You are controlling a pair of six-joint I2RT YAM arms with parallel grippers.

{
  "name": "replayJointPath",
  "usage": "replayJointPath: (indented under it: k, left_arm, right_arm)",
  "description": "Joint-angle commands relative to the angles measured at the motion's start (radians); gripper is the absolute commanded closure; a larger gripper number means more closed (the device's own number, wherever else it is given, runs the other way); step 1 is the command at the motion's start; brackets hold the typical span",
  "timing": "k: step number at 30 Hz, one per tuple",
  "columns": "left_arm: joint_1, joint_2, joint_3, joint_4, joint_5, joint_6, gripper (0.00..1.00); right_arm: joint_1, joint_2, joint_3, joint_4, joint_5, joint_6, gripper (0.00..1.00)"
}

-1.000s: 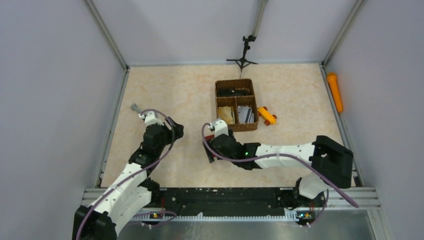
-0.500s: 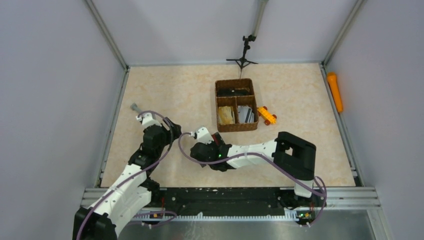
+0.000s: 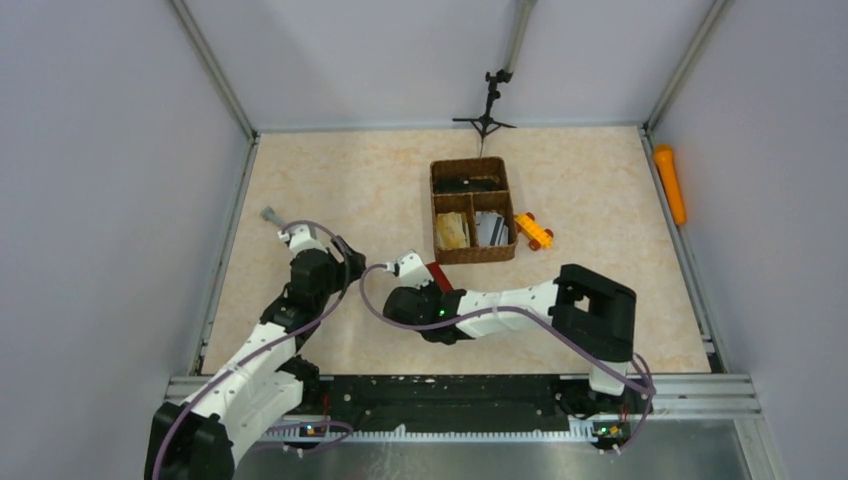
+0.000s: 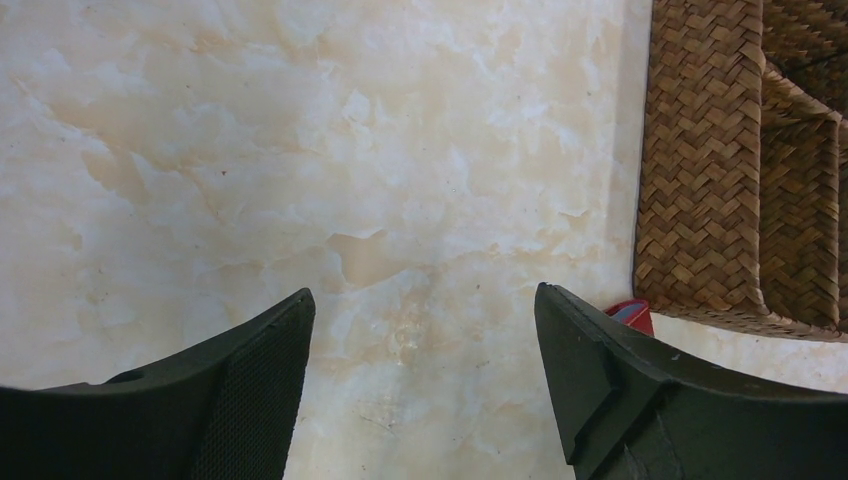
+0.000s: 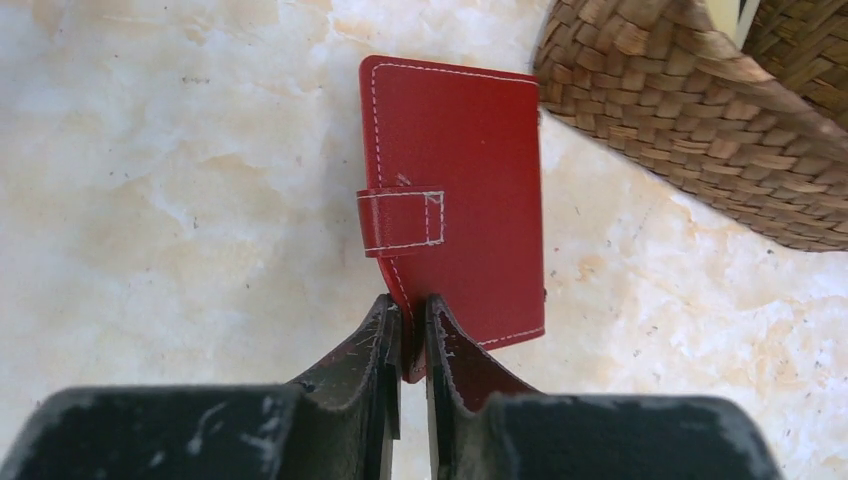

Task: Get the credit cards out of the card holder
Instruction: Open the card holder at the center of the board.

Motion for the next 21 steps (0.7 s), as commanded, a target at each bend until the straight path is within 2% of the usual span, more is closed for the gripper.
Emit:
replayJointPath:
  k: [1,4,6,9,12,16,18,20,21]
  left_arm:
    - [0.003,0.024,0.016,0.055,0.027,0.013,0.16]
    - [0.003,0.049,0.020,0.070,0.057,0.018,0.16]
    - [0.003,0.070,0.024,0.082,0.087,0.025,0.16]
    - [0.004,0.111,0.035,0.104,0.171,0.055,0.16]
    - [0.003,0.166,0.062,0.108,0.286,0.090,0.16]
    - [0.003,0.238,0.075,0.155,0.422,0.107,0.19]
    - [0.003,0.270,0.078,0.183,0.482,0.109,0.20]
    - [0.003,0.297,0.080,0.210,0.538,0.113,0.21]
    - [0.002,0.308,0.082,0.221,0.559,0.113,0.21]
  right_arm:
    - [0.004,-0.152,-0.079,0.076,-0.051,0.017,0.93]
    - [-0.024,-0.242,-0.149,0.135,-0.115,0.039,0.99]
    - [-0.058,-0.314,-0.210,0.191,-0.190,0.068,1.00]
    - [-0.142,-0.449,-0.352,0.349,-0.398,0.128,1.00]
    - [-0.251,-0.586,-0.517,0.575,-0.596,0.221,1.00]
    - [-0.404,-0.653,-0.678,0.709,-0.795,0.337,0.99]
    - [-0.468,-0.653,-0.741,0.758,-0.874,0.386,0.87]
    - [-0.514,-0.644,-0.799,0.815,-0.932,0.424,0.67]
    - [-0.530,-0.642,-0.822,0.830,-0.945,0.436,0.61]
